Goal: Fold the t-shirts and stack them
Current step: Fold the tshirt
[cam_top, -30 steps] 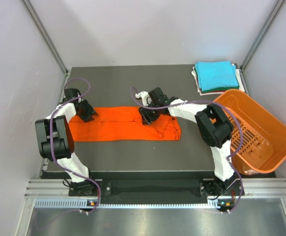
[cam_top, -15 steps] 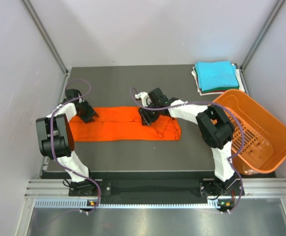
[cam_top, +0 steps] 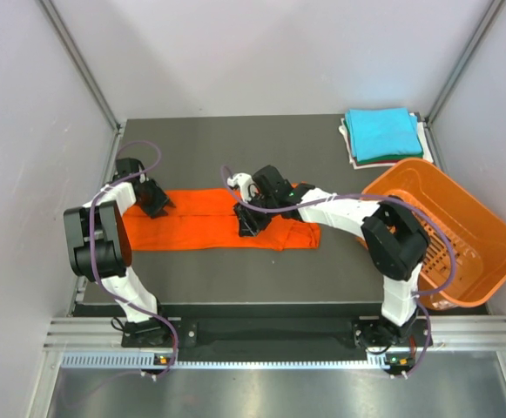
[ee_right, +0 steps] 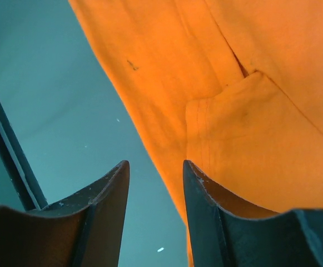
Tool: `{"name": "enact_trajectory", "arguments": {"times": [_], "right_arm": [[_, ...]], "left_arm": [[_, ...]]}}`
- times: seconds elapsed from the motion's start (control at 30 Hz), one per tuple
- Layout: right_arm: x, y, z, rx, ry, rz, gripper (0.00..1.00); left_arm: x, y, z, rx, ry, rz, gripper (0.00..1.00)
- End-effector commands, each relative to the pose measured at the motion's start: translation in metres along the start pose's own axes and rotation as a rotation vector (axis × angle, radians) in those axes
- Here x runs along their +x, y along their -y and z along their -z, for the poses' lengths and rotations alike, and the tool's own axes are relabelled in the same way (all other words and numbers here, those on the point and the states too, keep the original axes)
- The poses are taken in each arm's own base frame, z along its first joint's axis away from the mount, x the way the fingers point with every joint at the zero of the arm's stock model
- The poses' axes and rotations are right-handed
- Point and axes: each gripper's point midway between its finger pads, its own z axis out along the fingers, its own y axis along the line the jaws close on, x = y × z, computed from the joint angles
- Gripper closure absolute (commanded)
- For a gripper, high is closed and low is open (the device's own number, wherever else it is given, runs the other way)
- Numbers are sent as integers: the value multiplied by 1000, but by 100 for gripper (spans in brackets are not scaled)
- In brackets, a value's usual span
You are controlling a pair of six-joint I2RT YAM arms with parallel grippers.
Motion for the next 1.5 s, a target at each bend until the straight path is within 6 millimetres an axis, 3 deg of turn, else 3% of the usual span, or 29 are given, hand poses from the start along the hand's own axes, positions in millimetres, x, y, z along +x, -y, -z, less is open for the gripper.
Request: {"name": "enact_trajectory", "arguments": {"times": [0.0, 0.17, 0.3, 0.43, 0.63, 0.73, 1.1, 1.17, 1.2, 1.23, 1.27, 1.47], "right_arm": [[-30, -9, 21, 3, 103, 19, 57], [-38, 15, 28, 104, 118, -6, 60], [-38, 85, 40, 396, 123, -158, 66], [-27, 152, 63, 528, 141, -339, 68], [-14, 214, 91, 647, 171, -438, 67], [-11, 230, 100, 680, 180, -457, 66], [-2, 248, 84, 676, 164, -522, 68], [1, 252, 85, 705, 166, -537, 76], [5, 260, 89, 743, 169, -550, 82], [7, 263, 91, 761, 172, -564, 95], [14, 269, 93, 794, 177, -595, 100], [18, 288, 104, 886, 284, -678, 100]], "left_arm": [[-18, 10, 3, 25, 53, -10, 57], [-14, 22, 8, 73, 50, -26, 57], [-11, 35, 9, 102, 49, -61, 57], [-21, 24, -1, 33, 58, -58, 57], [-44, 10, -9, -18, 80, -40, 57], [-57, 7, -11, -43, 94, -40, 57], [-76, -25, -35, -190, 101, -39, 57], [-76, -33, -37, -225, 101, -34, 57], [-77, -45, -40, -280, 109, -25, 57], [-76, -51, -41, -302, 102, -19, 57], [-75, -56, -42, -321, 96, -10, 57], [-75, -83, -43, -426, 115, 58, 57]]}}
